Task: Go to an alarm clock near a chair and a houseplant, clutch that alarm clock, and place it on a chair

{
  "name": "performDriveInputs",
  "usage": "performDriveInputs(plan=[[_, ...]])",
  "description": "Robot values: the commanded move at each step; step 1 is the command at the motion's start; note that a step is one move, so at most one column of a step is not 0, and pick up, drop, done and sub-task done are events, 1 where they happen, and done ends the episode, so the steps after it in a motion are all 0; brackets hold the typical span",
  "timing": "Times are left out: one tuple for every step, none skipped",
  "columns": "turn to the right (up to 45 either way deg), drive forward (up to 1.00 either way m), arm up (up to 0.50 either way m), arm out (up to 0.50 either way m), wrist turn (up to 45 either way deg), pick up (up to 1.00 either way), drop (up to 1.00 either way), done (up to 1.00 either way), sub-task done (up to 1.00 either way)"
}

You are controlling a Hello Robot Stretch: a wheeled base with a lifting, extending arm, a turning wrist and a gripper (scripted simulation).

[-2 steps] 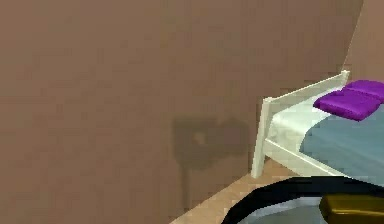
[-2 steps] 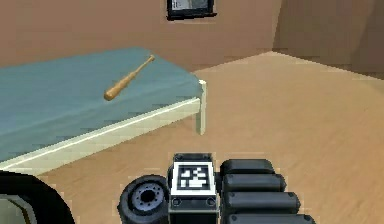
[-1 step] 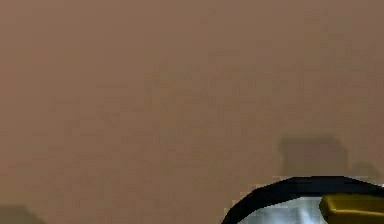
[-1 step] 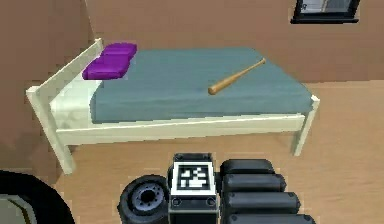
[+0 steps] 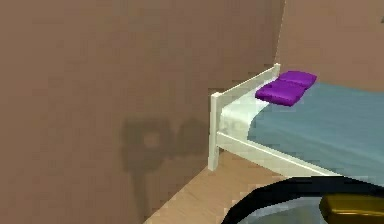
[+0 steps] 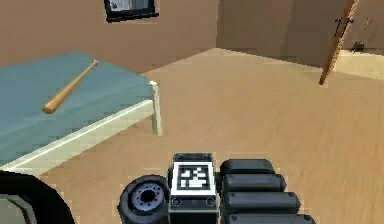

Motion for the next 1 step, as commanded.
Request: performDriveInputs(plan=[[39.0, 0.00, 0.00, 0.00, 0.0, 0.00, 0.00, 0.00, 0.00]])
